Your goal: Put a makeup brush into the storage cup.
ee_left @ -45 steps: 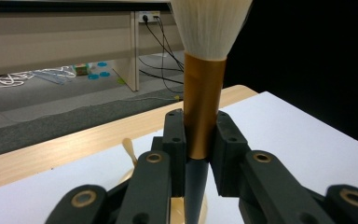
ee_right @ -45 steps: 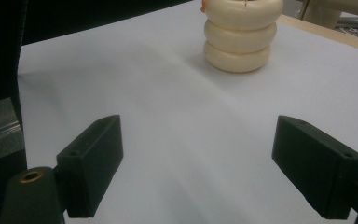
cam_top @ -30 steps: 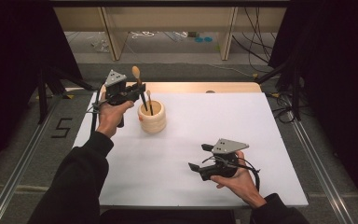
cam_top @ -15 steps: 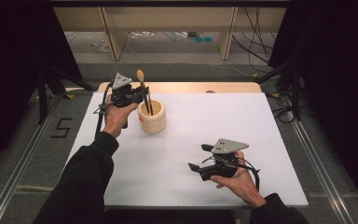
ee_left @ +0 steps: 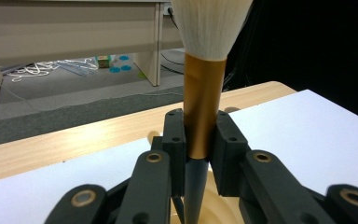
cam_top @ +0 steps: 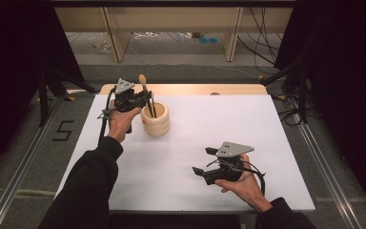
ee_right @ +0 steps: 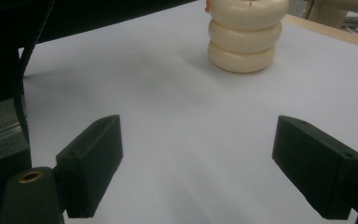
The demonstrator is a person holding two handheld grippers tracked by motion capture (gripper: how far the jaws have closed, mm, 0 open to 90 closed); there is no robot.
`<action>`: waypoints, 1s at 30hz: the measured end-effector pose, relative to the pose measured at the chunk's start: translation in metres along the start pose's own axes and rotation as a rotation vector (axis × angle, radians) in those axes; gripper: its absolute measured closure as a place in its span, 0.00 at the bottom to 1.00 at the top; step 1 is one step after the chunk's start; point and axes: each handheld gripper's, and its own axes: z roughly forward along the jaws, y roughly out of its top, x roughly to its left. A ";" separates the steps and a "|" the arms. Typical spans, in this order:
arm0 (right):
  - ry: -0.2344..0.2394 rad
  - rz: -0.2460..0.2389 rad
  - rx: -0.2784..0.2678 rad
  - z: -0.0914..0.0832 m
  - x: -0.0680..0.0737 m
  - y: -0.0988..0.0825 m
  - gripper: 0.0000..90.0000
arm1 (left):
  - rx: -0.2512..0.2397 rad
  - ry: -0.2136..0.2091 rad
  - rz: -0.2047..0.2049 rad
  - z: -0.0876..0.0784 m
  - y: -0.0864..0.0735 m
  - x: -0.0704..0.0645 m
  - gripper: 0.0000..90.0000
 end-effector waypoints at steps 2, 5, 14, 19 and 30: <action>0.000 0.000 0.004 0.000 0.000 0.000 0.19 | 0.007 -0.002 0.001 0.002 -0.002 -0.001 0.86; 0.001 0.000 0.000 0.000 0.000 0.000 0.19 | 0.012 -0.002 -0.005 0.003 -0.005 -0.001 0.86; 0.002 -0.005 0.001 0.000 0.000 0.000 0.19 | 0.044 -0.001 0.004 0.008 -0.014 -0.002 0.86; 0.006 0.001 -0.001 0.000 0.000 0.000 0.19 | 0.077 -0.009 0.017 0.010 -0.020 -0.002 0.86; 0.013 0.004 -0.004 0.000 0.000 0.000 0.19 | 0.160 0.005 0.029 0.007 -0.022 -0.008 0.42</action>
